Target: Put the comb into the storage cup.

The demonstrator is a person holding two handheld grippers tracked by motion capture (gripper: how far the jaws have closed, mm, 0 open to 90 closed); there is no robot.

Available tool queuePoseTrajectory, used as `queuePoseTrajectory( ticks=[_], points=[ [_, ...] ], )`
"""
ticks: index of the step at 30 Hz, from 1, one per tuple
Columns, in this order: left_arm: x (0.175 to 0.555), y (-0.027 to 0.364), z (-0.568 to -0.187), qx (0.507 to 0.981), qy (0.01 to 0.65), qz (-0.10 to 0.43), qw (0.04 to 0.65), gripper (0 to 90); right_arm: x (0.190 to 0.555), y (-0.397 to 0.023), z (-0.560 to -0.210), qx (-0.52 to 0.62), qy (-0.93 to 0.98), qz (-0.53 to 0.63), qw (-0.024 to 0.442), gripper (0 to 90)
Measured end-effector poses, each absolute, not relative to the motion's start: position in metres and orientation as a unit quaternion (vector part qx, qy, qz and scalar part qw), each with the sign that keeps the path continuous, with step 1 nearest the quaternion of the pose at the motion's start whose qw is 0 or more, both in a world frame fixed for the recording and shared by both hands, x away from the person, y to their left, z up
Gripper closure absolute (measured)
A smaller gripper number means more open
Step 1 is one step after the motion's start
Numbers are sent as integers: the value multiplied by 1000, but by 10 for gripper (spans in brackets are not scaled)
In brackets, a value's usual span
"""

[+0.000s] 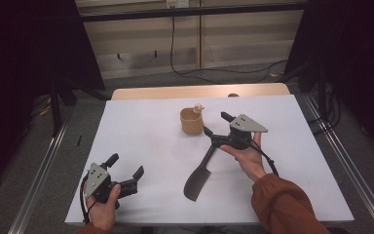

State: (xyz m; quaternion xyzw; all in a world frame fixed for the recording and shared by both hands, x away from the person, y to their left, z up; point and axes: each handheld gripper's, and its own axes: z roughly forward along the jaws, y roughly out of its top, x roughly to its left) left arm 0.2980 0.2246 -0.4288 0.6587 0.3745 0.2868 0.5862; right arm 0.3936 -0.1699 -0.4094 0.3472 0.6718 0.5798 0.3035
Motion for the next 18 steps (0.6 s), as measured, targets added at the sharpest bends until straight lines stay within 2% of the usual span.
queuePoseTrajectory(
  ticks=[6,7,8,9,12,15,16,17,18],
  points=[
    [298,225,-428,658,374,286,587,20,394,-168,-410,345,667,584,306,279],
    [298,226,-428,659,373,289,585,20,394,-169,-410,348,668,586,299,346],
    [298,226,-428,659,373,289,585,20,394,-169,-410,348,668,586,299,346],
    [298,225,-428,659,374,287,586,20,394,-170,-410,345,666,588,302,397],
    [298,225,-428,660,374,288,585,20,394,-171,-409,346,666,589,300,424],
    [298,225,-428,659,374,288,585,20,395,-174,-410,348,666,592,290,517],
    [298,226,-429,659,374,288,585,20,395,-174,-410,348,666,592,290,517],
    [298,225,-429,659,375,287,585,20,395,-175,-411,351,667,593,284,579],
    [298,225,-429,659,375,287,585,20,395,-175,-411,351,667,593,284,579]
  ],
)
